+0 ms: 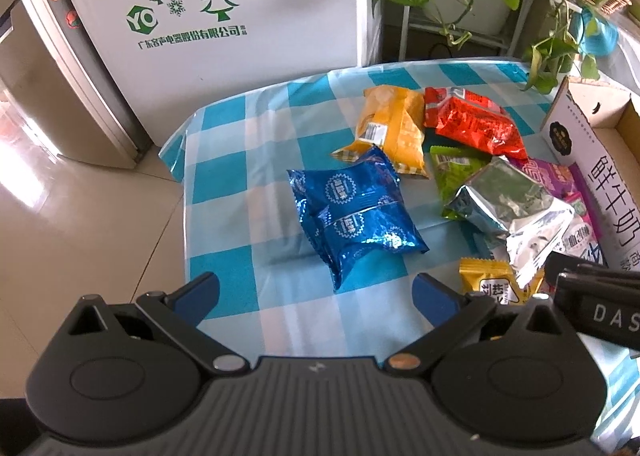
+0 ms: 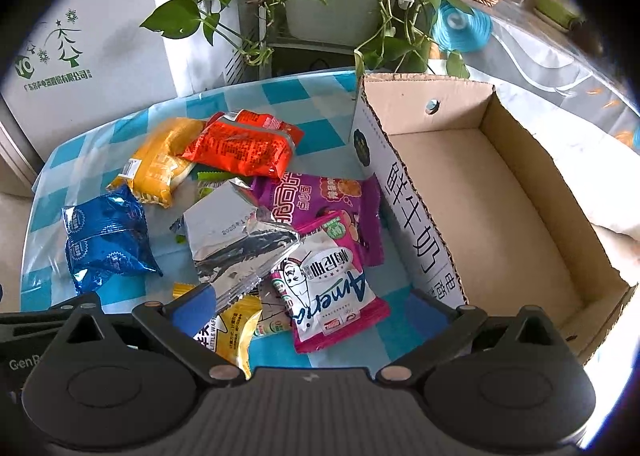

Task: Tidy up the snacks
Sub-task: 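Move both grippers over the scattered snack packs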

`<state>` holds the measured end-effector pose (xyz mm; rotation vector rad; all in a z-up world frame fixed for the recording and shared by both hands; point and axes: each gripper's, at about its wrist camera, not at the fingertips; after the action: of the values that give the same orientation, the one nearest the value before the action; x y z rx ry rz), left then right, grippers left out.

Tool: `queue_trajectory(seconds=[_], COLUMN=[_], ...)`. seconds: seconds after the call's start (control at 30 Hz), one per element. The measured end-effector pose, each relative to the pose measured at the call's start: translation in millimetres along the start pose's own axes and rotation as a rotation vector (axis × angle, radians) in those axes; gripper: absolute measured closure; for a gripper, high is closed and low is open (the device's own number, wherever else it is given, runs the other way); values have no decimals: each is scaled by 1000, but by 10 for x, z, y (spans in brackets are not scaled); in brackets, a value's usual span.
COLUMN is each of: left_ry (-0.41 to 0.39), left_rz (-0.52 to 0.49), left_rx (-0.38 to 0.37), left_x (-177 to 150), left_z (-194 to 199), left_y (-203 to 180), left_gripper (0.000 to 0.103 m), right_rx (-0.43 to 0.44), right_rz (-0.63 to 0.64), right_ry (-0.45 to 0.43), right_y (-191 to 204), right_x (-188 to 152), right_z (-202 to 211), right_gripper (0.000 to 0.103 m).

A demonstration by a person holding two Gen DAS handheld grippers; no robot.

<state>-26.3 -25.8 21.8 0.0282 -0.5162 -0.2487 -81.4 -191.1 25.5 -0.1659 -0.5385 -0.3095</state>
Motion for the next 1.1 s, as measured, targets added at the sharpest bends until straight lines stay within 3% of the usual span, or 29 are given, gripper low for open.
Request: queue_trajectory(seconds=[0.8,0.97,1.1], left_ry=[-17,-17,9], left_rz=[-9,53,83], left_rx=[3,-81,-84], left_x=[-8,90,209], left_z=[28,47,-7], left_y=[9,181,336], left_gripper=[4,4,4], right_rx=[26,151,258], right_rz=[26,10,17], right_ry=[-30,-22,-16], right_y=[-4,-141,-235], right_x=[-27,-20,-73], right_z=[-6,26,77], right_gripper=[0,0,0])
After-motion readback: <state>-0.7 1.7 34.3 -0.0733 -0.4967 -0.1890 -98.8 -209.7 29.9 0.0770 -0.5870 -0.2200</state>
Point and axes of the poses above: each gripper's, at about its wrist camera, not at the fingertips, and z roughly against the way its jaws point, y to its left, x to its top, and after that the axes turned 1 degree about z, right-handed
